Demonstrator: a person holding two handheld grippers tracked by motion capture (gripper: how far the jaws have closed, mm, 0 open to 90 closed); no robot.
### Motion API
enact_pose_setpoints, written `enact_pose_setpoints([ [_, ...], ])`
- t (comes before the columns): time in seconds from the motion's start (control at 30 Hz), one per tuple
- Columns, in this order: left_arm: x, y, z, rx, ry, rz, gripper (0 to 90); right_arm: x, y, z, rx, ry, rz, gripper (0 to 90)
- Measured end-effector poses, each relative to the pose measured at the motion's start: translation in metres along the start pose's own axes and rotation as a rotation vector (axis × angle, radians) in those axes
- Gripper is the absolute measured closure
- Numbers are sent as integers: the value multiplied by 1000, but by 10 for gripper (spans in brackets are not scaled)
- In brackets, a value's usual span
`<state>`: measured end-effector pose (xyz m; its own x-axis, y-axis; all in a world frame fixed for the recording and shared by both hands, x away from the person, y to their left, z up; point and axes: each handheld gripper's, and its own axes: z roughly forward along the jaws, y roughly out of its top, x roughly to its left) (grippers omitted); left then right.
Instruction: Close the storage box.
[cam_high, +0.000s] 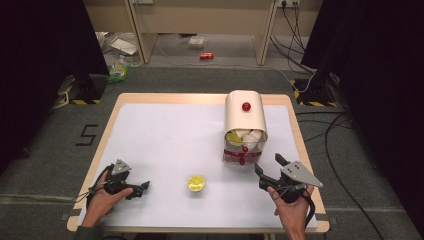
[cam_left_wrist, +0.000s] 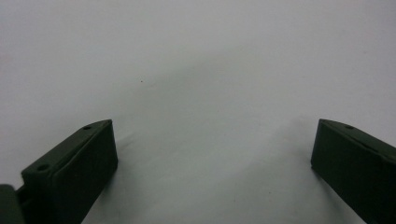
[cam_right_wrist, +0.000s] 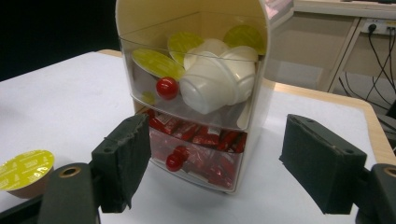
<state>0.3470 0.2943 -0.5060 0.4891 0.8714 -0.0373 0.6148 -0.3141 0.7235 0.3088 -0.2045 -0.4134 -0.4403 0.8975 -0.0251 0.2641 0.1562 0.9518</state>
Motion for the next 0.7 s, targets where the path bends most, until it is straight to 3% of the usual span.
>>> enact_pose_setpoints([
  [0.7, 0, 0, 0, 0, 1, 0, 0, -17, -17, -12, 55, -48, 5, 188],
])
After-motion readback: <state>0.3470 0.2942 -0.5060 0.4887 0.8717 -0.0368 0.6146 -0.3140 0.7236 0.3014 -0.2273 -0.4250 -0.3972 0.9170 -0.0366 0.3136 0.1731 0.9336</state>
